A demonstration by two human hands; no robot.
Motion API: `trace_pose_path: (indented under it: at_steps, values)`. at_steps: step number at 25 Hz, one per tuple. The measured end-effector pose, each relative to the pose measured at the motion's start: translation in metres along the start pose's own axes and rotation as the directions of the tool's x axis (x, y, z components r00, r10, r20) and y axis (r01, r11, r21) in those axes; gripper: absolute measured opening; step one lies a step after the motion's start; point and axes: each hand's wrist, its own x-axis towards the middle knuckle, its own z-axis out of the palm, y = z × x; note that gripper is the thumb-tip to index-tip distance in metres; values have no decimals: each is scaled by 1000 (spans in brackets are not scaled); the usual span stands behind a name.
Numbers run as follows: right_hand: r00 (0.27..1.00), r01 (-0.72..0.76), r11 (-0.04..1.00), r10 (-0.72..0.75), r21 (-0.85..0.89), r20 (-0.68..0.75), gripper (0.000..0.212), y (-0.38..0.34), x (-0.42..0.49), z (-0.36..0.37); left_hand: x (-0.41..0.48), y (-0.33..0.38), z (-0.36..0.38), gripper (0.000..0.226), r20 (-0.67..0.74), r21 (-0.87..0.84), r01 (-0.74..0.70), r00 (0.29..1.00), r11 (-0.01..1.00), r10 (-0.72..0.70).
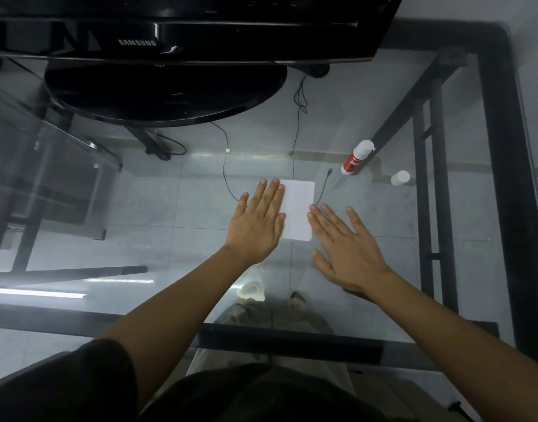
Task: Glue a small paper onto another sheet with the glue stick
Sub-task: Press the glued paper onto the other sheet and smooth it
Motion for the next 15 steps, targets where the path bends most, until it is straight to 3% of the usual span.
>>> trace_pose_path:
  at_steps: [4,8,11,15]
  values:
    - [1000,-10,993,12,116,-15,63,-14,30,-8,0,0,0,58,8,7,-4,1000,1000,4]
    - [998,-49,998,50,33,-29,63,2,23,-2,0,1,-2,56,13,-1,-2,1000,1000,2]
    - [993,-106,989,112,107,-45,62,0,35,-8,-1,0,-3,55,2,-8,-9,1000,1000,9]
    - [997,-53,995,58,89,-51,59,-2,47,-7,-1,0,-3,55,2,-8,-9,1000,1000,9]
